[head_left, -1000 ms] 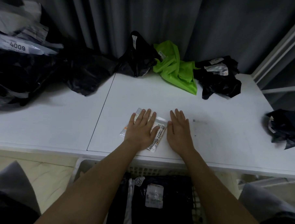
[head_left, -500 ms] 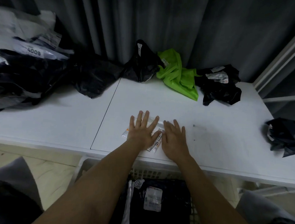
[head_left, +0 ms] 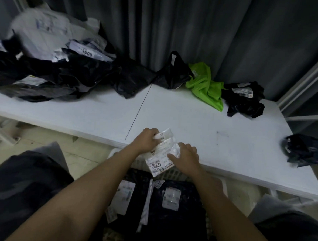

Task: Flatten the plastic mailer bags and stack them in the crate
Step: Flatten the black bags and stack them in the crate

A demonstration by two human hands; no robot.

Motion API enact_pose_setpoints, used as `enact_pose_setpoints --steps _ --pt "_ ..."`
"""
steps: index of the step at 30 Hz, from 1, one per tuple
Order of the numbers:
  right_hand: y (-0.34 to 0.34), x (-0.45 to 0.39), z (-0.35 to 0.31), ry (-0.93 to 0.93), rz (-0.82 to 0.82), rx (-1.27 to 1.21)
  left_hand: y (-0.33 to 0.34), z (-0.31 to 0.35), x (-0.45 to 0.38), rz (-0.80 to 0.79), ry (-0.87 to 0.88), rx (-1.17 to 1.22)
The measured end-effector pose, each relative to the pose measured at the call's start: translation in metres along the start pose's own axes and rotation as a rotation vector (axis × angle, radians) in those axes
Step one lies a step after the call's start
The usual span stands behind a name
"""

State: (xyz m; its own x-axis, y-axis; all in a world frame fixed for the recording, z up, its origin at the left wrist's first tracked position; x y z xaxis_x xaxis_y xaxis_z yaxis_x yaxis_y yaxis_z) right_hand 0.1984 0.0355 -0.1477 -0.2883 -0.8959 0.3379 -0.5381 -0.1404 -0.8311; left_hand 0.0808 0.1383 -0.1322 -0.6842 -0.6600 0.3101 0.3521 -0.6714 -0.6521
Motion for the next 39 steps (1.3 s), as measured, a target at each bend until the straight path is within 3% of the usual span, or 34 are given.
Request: enact_pose_setpoints --steps 3,7,14,22,25,30,35,39 --pt "0.019 0.016 -0.011 -0.039 0.004 -0.228 -0.002 -0.005 0.029 -0.112 0.046 -0.002" --pt "0.063 0.038 -0.019 -0.036 -0.159 -0.592 0.001 -0.023 0.061 -0.208 0.038 -0.103" --pt "0.142 0.048 -0.005 0.238 -0.212 -0.696 0.001 -0.071 0.091 0.008 -0.113 -0.499" --pt "0.195 0.034 -0.018 0.372 -0.382 -0.824 0.006 -0.112 0.092 -0.085 -0.220 -0.475" --pt "0.180 0.027 -0.015 0.323 -0.324 -0.765 0.011 -0.113 0.087 -0.116 -0.221 -0.443" --pt "0.115 0.026 -0.029 0.069 -0.149 -0.510 0.014 -0.087 0.078 -0.115 -0.172 -0.435" --pt "0.025 0.043 -0.044 -0.125 0.068 -0.403 0.003 -0.021 0.061 -0.003 -0.081 -0.416" --pt "-0.058 0.055 -0.023 -0.132 0.250 -0.351 -0.010 0.064 0.043 0.112 0.050 -0.440"
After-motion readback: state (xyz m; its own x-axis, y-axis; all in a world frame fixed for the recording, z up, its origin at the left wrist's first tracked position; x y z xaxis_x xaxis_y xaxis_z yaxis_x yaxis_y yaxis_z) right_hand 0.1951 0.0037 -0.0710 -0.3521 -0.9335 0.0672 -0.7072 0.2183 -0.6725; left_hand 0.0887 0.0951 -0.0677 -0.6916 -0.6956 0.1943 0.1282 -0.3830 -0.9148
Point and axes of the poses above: each hand's wrist, its own x-axis away from the middle knuckle, its own y-axis out of the palm, z = x × y, the point moved 9 cm from there along -x, towards the middle knuckle, and after that the axes turned 10 degrees about -z, right-handed, at the moved point
